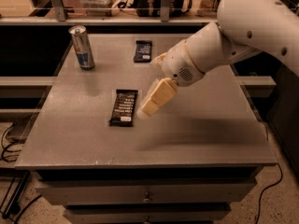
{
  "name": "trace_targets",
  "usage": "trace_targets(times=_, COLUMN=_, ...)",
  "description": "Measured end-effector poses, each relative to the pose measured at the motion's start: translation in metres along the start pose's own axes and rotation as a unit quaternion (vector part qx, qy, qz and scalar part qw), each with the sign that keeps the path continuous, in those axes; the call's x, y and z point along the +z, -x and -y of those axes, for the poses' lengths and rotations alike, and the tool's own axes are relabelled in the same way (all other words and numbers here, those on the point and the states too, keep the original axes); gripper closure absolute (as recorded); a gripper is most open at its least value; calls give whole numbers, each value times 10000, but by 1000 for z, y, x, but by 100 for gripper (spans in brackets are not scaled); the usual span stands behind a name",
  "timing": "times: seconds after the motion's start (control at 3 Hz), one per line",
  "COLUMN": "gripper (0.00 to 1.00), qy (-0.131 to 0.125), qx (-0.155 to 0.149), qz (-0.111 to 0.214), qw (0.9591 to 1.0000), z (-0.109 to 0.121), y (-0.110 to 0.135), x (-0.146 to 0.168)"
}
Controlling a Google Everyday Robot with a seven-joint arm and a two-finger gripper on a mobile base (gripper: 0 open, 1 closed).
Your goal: Pick rxbar chocolate
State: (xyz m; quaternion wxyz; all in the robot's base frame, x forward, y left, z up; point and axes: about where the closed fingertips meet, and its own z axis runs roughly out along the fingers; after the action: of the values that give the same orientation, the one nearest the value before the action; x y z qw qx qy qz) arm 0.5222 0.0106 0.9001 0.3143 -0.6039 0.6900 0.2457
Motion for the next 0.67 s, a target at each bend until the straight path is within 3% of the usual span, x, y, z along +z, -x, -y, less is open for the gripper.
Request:
trace_targets(times=0.33, gripper=0, qy=223, qx=-180, qz=91, qw=9995, z=0, y=19, x=36)
trace_targets(times=0.67, gripper=0, qy=246, qx=-372, qz=-132, qw=9989, z=1, y=26, x=67)
